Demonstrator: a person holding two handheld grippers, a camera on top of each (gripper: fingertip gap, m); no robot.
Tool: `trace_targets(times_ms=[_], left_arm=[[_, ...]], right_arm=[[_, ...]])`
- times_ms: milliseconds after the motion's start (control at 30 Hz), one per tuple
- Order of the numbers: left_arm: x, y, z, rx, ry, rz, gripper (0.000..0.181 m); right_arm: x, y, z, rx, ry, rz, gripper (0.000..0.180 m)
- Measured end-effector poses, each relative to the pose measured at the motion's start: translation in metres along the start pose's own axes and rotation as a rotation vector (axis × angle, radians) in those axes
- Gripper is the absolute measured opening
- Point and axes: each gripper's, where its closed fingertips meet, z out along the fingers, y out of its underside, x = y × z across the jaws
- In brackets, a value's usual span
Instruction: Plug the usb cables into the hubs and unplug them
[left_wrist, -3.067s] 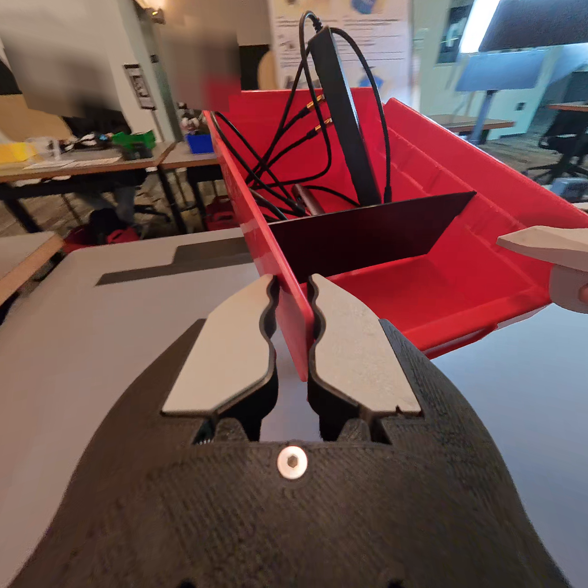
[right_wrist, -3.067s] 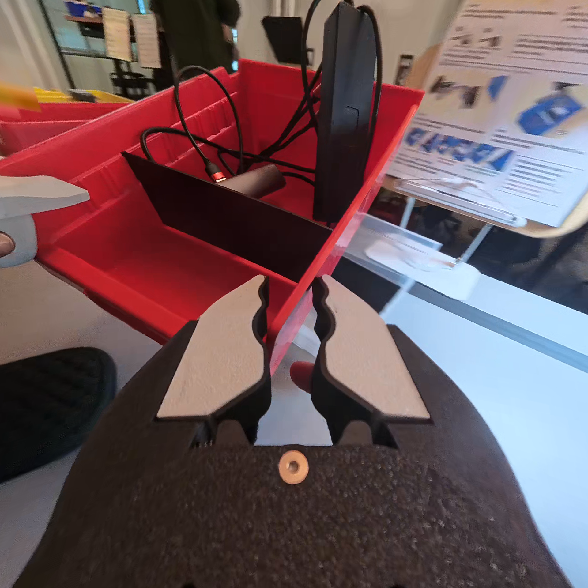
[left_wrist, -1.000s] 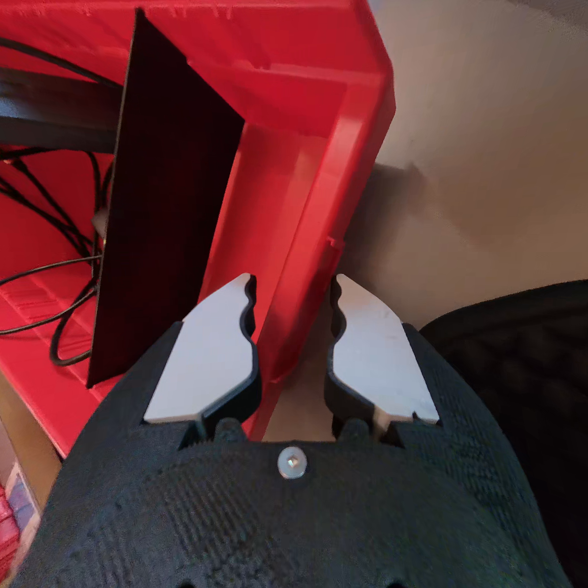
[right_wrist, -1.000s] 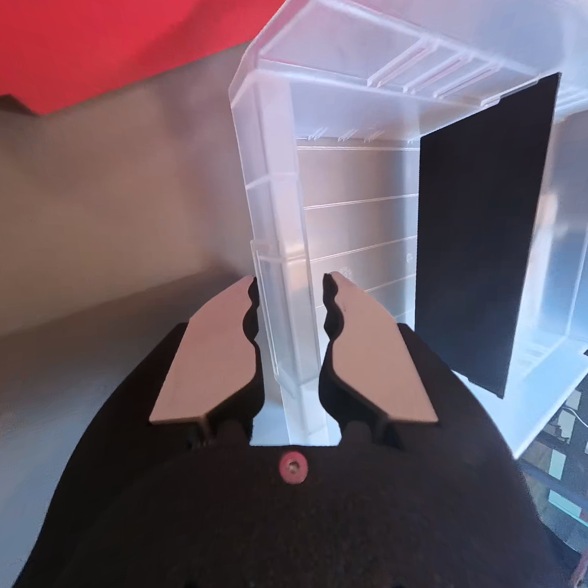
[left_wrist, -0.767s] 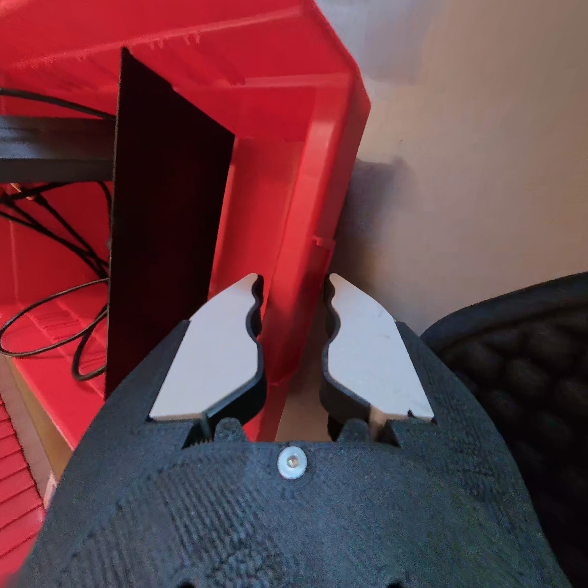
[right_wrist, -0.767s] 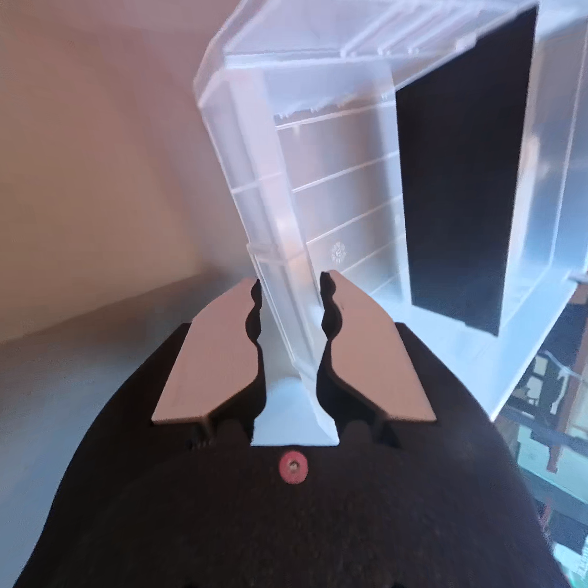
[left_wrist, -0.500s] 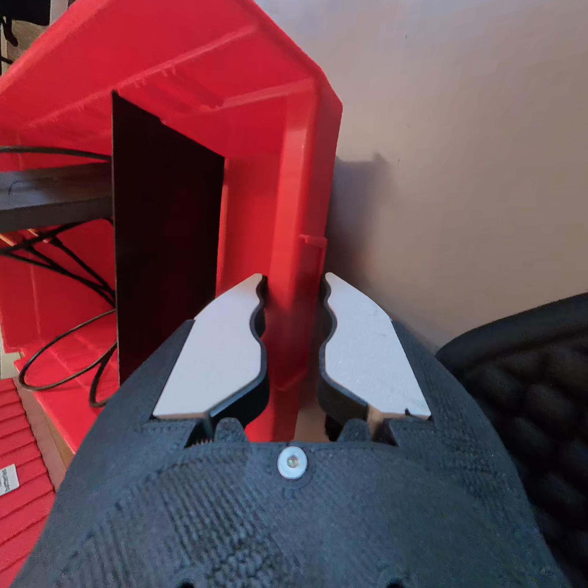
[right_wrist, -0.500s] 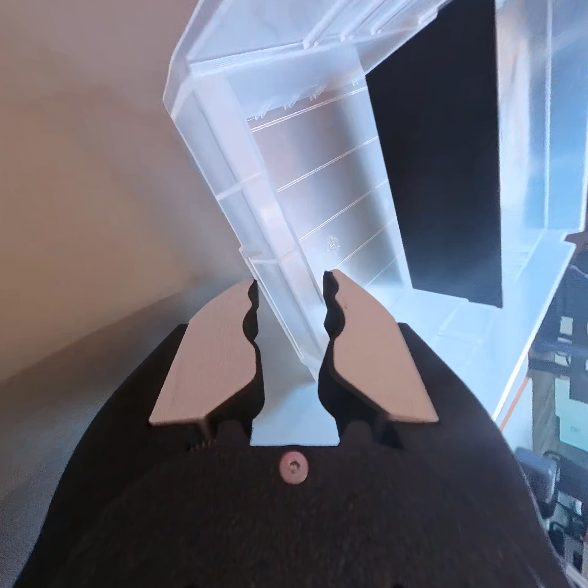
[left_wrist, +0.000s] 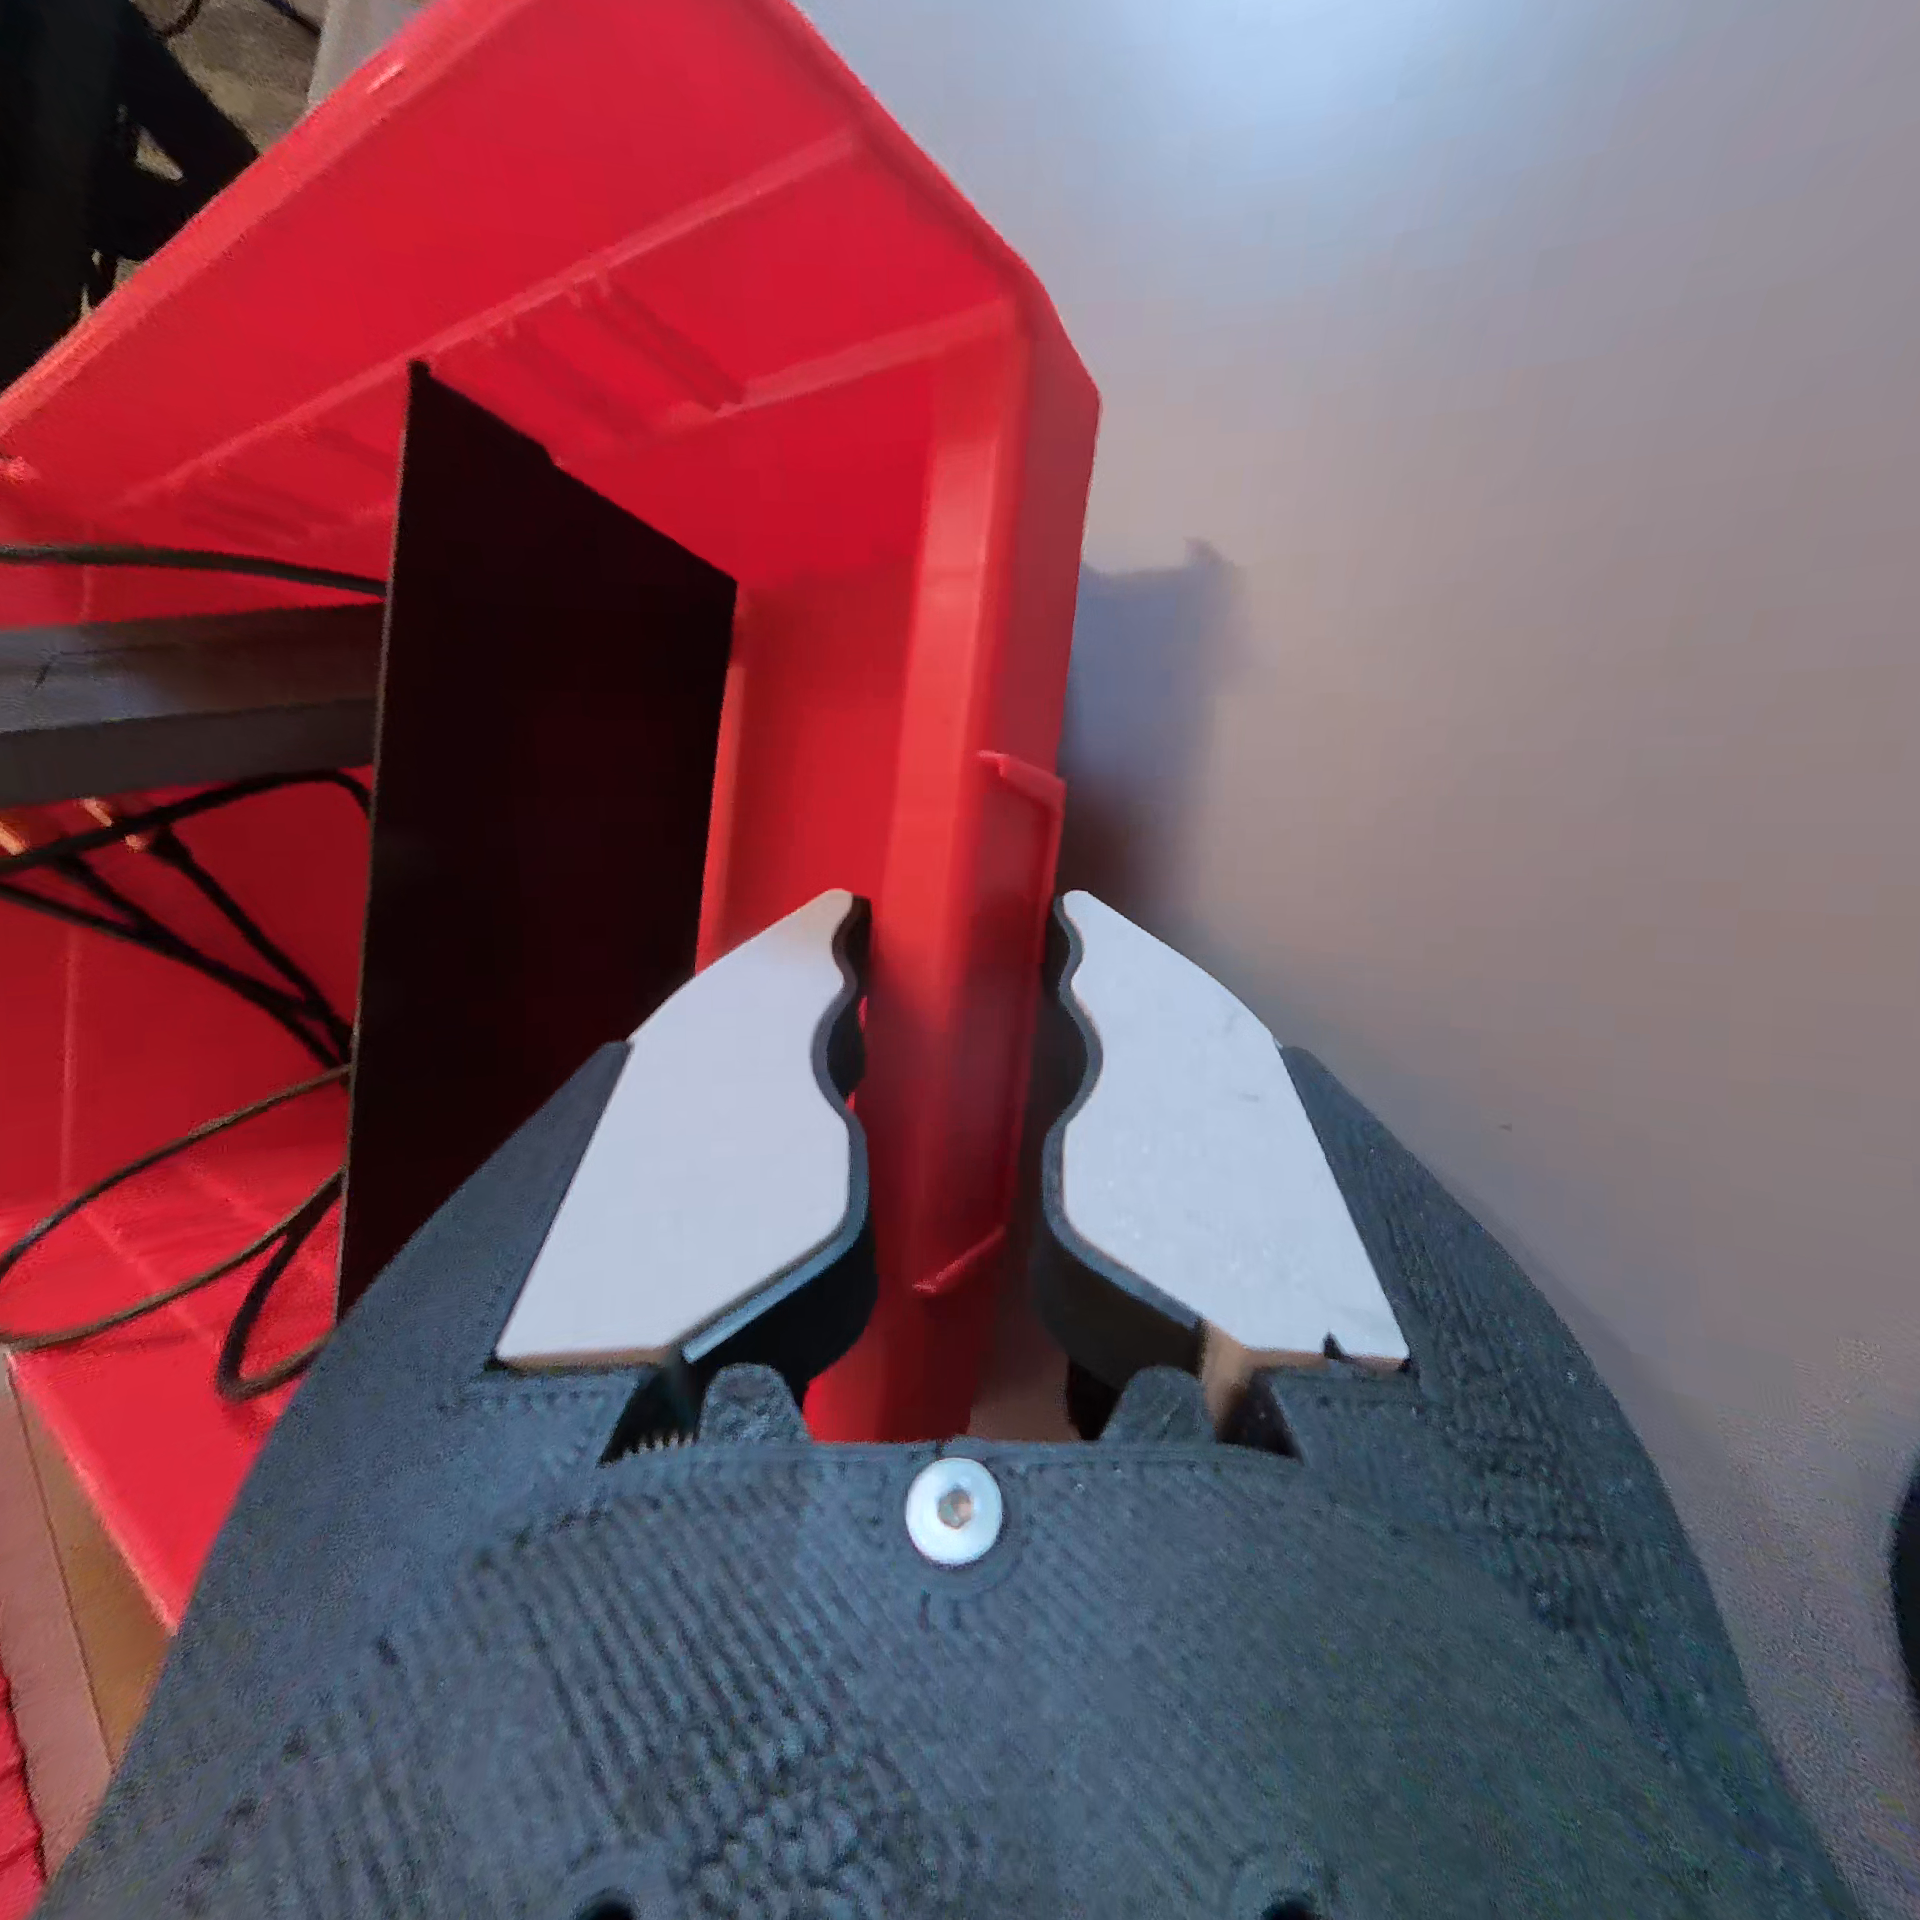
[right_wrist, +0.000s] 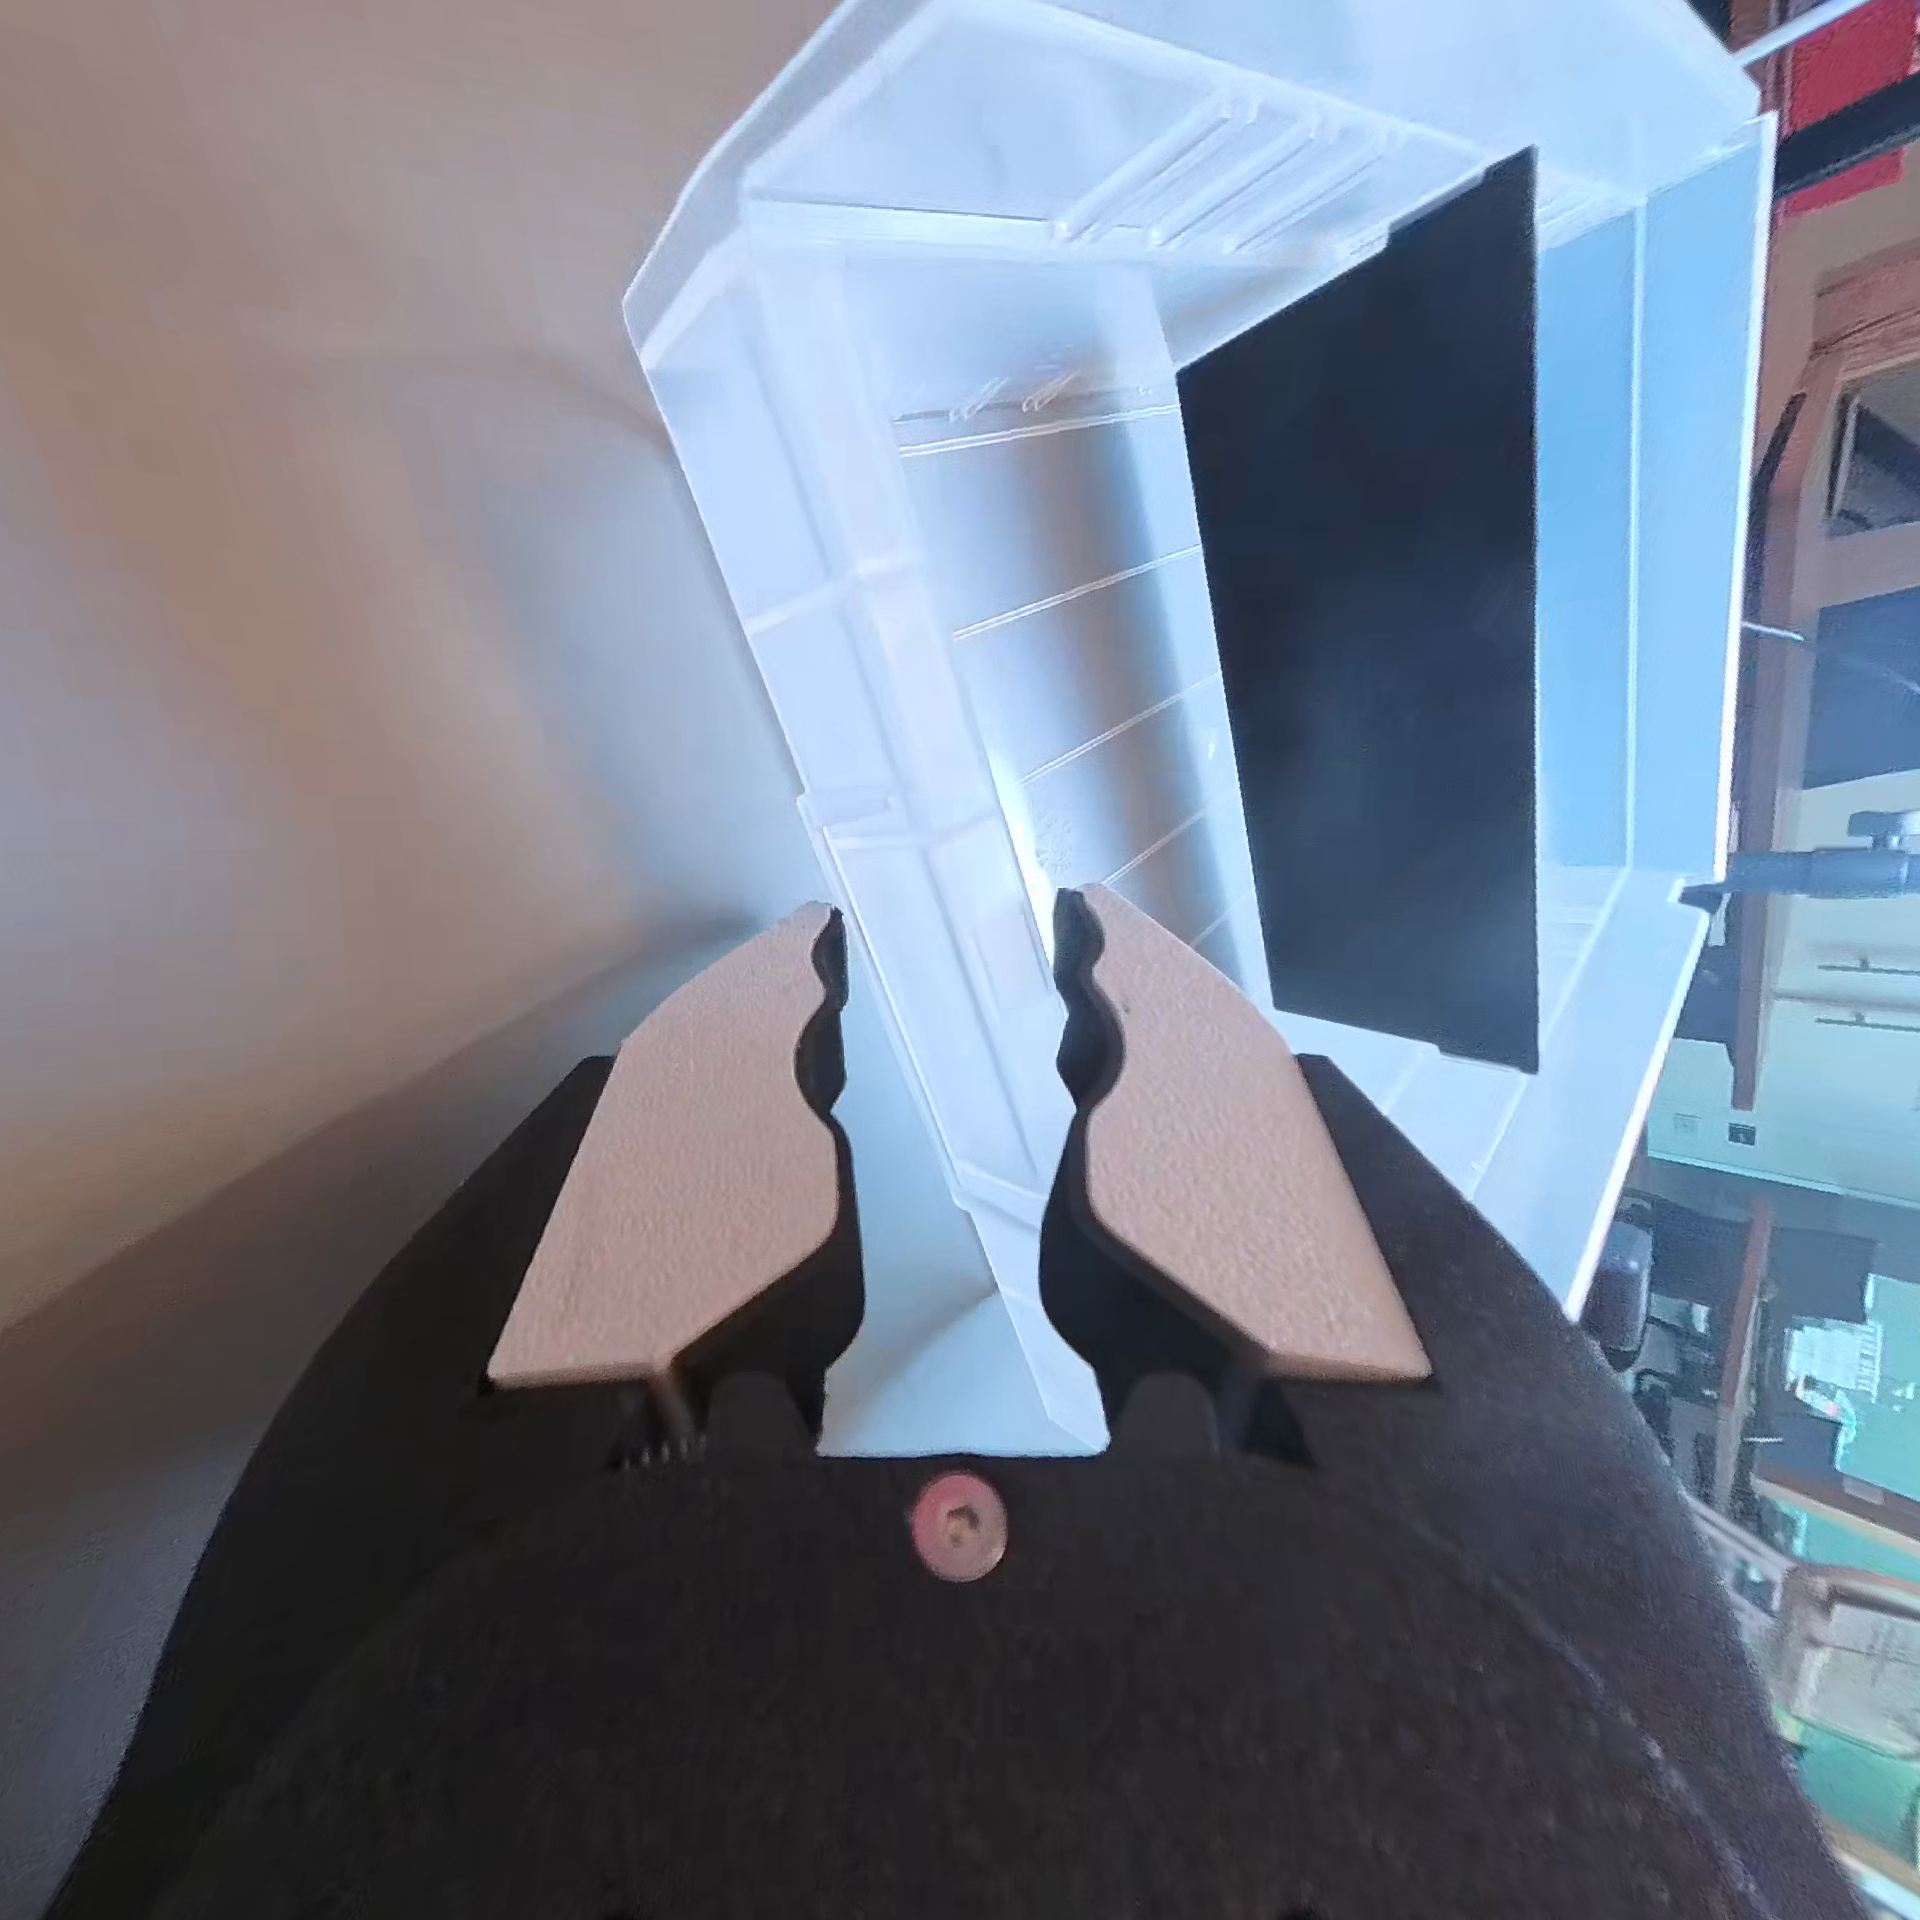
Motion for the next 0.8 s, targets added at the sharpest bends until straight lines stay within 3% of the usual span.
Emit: trace_targets(times_ms=[33,167,333,400,433,500,567,700,800], left_arm=[[-0.005,0.003,0.001,-0.012,-0.008,-0.030,0.035],[-0.014,0.002,-0.010,0.031,0.000,-0.158,0.047],[-0.049,-0.063,-0.059,0.481,0.209,-0.655,0.046],[-0.085,-0.075,-0.068,0.560,0.200,-0.808,0.046],[-0.105,-0.078,-0.068,0.579,0.164,-0.850,0.048],[-0.143,-0.076,-0.057,0.548,0.072,-0.924,0.048],[-0.176,-0.063,-0.033,0.430,-0.005,-0.978,0.051],[-0.211,-0.038,0.019,0.204,0.047,-1.194,0.052],[-0.217,-0.029,0.051,0.101,0.151,-1.330,0.064]], right_arm=[[0.003,-0.002,0.003,0.014,-0.001,0.029,0.039],[0.009,-0.034,-0.012,0.267,-0.049,0.243,0.055],[0.034,-0.070,-0.060,0.693,-0.133,0.557,0.056],[0.047,-0.070,-0.066,0.779,-0.123,0.653,0.042],[0.051,-0.068,-0.068,0.810,-0.114,0.676,0.024],[0.054,-0.067,-0.070,0.853,-0.097,0.693,0.004],[0.049,-0.066,-0.069,0.869,-0.103,0.680,0.002],[0.040,-0.069,-0.067,0.871,-0.105,0.635,0.005],[0.032,-0.073,-0.067,0.878,-0.140,0.623,0.005]])
